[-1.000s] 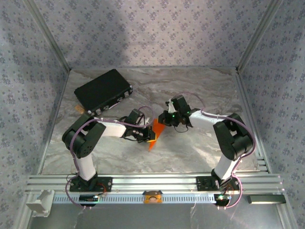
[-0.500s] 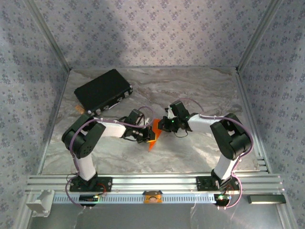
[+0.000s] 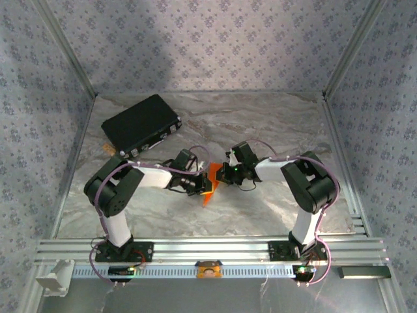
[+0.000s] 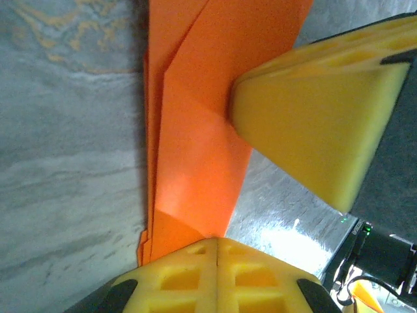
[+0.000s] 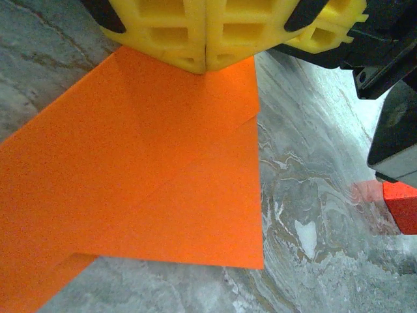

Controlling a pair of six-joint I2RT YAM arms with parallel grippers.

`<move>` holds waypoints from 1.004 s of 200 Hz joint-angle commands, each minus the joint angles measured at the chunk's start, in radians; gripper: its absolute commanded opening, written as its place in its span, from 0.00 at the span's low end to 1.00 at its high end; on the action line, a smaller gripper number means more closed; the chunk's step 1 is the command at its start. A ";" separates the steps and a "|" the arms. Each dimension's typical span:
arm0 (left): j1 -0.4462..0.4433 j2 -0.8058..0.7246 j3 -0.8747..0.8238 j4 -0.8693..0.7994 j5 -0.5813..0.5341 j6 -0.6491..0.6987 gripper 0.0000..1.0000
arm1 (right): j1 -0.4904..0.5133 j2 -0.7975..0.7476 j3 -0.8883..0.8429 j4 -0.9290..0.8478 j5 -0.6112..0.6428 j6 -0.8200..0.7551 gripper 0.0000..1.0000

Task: Fold a paper plane with a square sheet of paper (pick it up from the middle)
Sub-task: Fold the wing for the fifth time at the center of the table.

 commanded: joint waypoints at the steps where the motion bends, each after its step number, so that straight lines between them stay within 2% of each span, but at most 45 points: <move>1: 0.003 -0.046 -0.003 -0.079 -0.004 -0.009 0.00 | -0.005 0.022 -0.028 -0.078 0.081 -0.002 0.06; 49: 0.003 -0.111 0.046 -0.036 0.061 -0.058 0.04 | -0.007 0.025 -0.023 -0.082 0.077 0.004 0.06; 93: 0.000 -0.021 0.114 -0.049 0.069 -0.057 0.06 | -0.013 0.026 -0.038 -0.056 0.063 0.022 0.06; 139: -0.010 0.052 0.114 -0.033 0.051 -0.069 0.04 | -0.022 0.029 -0.048 -0.042 0.052 0.036 0.06; 201: -0.019 0.059 0.090 -0.079 -0.004 -0.041 0.04 | -0.023 0.028 -0.050 -0.046 0.061 0.034 0.06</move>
